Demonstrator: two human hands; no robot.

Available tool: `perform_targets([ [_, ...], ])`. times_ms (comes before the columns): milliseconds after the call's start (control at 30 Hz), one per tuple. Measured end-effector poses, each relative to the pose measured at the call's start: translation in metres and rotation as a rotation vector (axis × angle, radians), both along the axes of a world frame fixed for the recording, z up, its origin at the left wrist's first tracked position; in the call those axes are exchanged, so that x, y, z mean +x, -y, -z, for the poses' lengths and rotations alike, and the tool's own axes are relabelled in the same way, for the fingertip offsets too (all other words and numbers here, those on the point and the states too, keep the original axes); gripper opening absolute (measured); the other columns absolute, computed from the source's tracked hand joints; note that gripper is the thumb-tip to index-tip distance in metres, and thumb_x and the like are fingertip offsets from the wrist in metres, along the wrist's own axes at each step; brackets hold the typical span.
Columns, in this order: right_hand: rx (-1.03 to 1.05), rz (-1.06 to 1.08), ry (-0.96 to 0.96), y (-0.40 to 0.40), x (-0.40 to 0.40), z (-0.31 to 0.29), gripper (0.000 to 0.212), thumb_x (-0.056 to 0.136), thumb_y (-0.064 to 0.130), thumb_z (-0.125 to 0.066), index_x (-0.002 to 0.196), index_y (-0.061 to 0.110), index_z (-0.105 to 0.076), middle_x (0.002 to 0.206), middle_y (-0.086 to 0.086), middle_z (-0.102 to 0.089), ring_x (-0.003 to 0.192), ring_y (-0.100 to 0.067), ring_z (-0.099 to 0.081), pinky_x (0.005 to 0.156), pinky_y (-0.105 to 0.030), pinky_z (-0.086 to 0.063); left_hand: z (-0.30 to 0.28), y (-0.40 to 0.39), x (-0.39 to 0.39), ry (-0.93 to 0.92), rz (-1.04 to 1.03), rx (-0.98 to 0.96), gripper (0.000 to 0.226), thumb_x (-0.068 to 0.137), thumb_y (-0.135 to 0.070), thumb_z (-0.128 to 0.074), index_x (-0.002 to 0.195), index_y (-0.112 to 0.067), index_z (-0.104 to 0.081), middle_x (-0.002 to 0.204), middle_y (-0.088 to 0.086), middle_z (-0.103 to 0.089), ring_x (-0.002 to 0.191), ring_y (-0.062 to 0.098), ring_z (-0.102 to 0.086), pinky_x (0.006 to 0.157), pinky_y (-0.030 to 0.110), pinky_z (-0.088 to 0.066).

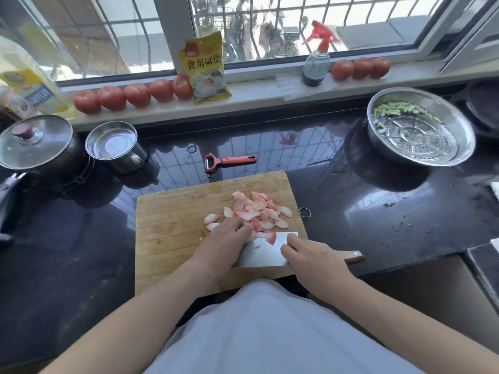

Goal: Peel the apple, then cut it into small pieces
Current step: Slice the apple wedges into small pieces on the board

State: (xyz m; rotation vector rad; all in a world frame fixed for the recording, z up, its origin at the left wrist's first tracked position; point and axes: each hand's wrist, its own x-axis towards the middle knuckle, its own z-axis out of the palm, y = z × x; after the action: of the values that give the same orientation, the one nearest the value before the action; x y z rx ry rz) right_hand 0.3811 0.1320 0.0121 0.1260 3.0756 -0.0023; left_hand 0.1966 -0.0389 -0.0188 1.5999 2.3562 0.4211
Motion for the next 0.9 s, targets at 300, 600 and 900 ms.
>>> perform_targets([
  [300,-0.015,-0.031,-0.052,0.000,0.000,-0.001,0.053,0.050,-0.002,-0.078,0.080,0.020,-0.040,0.071,0.001,-0.042,0.046,-0.019,-0.040,0.040,-0.031,-0.022,-0.007,-0.039,0.015,0.027,-0.005,-0.163,0.067,0.095,-0.066,-0.026,0.144,-0.027,-0.051,0.134,-0.002,-0.053,0.125,0.024,-0.044,0.109,0.043,-0.037],
  [600,0.000,0.028,-0.048,0.003,0.000,-0.003,0.052,0.044,-0.005,-0.077,0.072,0.020,-0.042,0.072,0.002,-0.040,0.046,-0.018,-0.030,0.036,-0.031,-0.023,-0.004,-0.048,-0.015,0.016,-0.216,-0.124,0.053,0.102,-0.060,-0.025,0.129,-0.024,-0.053,0.132,0.000,-0.050,0.122,0.023,-0.044,0.105,0.043,-0.038],
  [900,-0.004,-0.032,-0.095,-0.005,0.017,-0.012,0.042,0.044,-0.009,-0.067,0.068,0.016,-0.045,0.069,0.000,-0.040,0.045,-0.021,-0.034,0.038,-0.031,-0.020,-0.001,-0.038,-0.025,-0.102,0.106,-0.173,0.062,0.099,-0.066,-0.033,0.144,-0.024,-0.044,0.142,0.002,-0.042,0.136,0.026,-0.034,0.118,0.043,-0.026],
])
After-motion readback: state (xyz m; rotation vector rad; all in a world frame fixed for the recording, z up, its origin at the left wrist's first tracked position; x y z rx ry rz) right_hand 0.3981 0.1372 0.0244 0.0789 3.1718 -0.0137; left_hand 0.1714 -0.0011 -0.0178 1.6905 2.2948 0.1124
